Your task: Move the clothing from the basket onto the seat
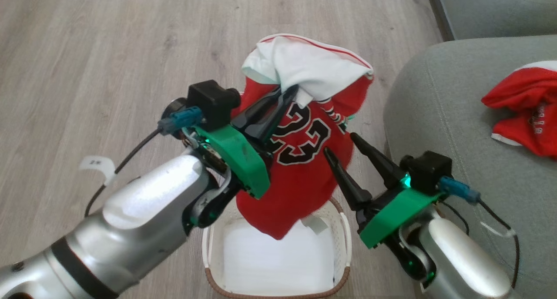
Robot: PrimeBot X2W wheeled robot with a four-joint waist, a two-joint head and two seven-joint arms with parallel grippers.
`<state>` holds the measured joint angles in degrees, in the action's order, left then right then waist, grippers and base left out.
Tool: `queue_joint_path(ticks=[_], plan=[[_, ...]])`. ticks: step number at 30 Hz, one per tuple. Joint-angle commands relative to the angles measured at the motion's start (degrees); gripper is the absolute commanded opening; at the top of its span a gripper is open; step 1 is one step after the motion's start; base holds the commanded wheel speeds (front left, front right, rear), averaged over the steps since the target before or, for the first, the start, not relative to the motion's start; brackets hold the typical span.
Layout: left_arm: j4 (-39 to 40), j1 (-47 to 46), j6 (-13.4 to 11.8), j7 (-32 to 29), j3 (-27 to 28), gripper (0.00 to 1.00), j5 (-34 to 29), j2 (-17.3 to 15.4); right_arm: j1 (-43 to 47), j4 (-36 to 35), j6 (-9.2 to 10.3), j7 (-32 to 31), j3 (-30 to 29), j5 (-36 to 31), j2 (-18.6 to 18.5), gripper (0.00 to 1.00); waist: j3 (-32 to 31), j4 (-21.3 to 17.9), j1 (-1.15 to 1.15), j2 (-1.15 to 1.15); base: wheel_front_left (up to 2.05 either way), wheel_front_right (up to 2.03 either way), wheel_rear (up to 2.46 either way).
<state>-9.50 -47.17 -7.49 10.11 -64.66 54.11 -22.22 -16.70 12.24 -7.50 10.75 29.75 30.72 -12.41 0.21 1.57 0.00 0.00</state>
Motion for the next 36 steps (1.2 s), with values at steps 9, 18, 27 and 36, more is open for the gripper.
queue_joint_path(ticks=[9,18,27,36], plan=[[0.73,-4.56,1.58,-0.49,0.46,0.00,-0.84,2.09,-9.56,6.18,0.01,1.88,9.10,5.92,0.56,1.00,-0.73,3.61,0.00,0.00,0.00,0.00,0.00],[-0.13,-4.39,2.09,-0.94,-0.61,0.00,-0.61,3.46,-12.70,11.04,0.01,3.54,14.52,9.07,2.25,1.00,-1.17,5.19,0.00,0.00,0.00,0.00,0.00],[-1.09,-3.70,1.75,-0.92,-0.45,0.00,0.06,2.85,-13.66,11.02,0.01,4.21,13.84,9.82,2.15,0.00,-0.98,4.90,0.00,0.00,0.00,0.00,0.00],[-2.71,-2.16,0.42,0.18,0.29,0.00,0.61,1.82,-8.33,4.50,0.01,4.24,7.03,6.44,0.51,0.00,-0.74,3.37,0.00,0.00,0.00,0.00,0.00]])
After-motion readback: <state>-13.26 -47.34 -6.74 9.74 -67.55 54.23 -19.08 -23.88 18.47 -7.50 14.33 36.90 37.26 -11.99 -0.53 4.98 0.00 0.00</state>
